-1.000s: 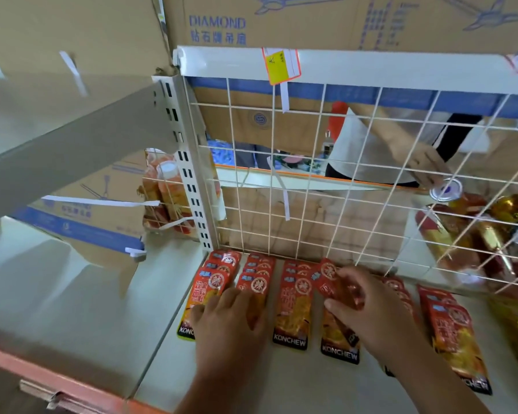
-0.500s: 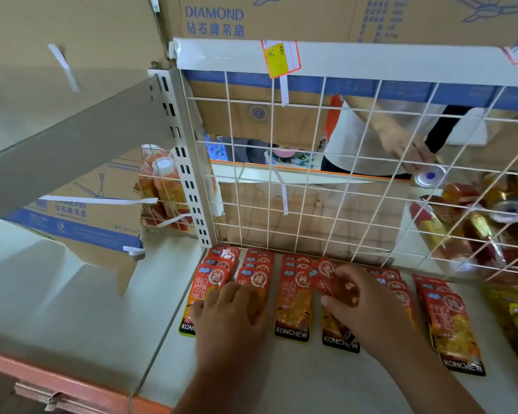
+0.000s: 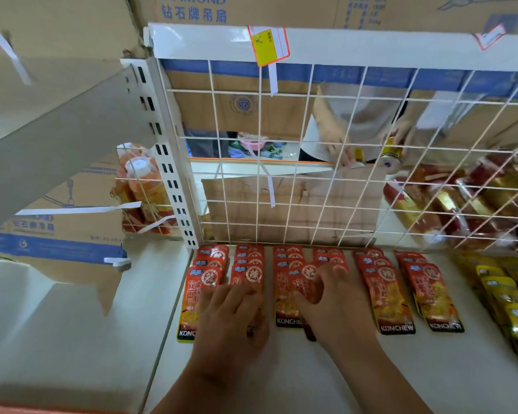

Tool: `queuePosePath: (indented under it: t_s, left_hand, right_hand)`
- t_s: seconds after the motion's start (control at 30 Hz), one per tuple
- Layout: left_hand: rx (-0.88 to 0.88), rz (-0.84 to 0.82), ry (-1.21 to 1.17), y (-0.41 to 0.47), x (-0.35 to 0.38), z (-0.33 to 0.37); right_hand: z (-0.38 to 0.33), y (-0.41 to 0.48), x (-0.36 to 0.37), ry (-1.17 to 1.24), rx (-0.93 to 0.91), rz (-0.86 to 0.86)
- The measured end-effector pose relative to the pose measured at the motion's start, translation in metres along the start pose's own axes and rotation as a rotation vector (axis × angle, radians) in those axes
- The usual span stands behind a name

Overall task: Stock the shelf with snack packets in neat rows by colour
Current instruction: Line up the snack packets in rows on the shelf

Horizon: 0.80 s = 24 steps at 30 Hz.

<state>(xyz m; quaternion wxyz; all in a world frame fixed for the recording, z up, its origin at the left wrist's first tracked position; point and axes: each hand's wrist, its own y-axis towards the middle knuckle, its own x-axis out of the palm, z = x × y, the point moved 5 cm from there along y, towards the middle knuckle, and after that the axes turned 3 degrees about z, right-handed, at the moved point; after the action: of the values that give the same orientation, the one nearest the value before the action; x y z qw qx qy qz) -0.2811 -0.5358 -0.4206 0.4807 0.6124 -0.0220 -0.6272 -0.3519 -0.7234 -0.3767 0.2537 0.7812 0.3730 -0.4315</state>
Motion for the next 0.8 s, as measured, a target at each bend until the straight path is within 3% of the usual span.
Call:
queuePosePath:
  t_s: [0.43,0.8]
  left_hand:
    - [-0.073,-0.101,-0.106,0.003,0.005,-0.011]
    - [-0.036,-0.068,-0.138,0.002,0.005,-0.009]
  right_hand:
    - [-0.023,-0.013,0.030,-0.011,0.190,0.027]
    - [-0.023,-0.011,0.037,-0.062,0.189,0.022]
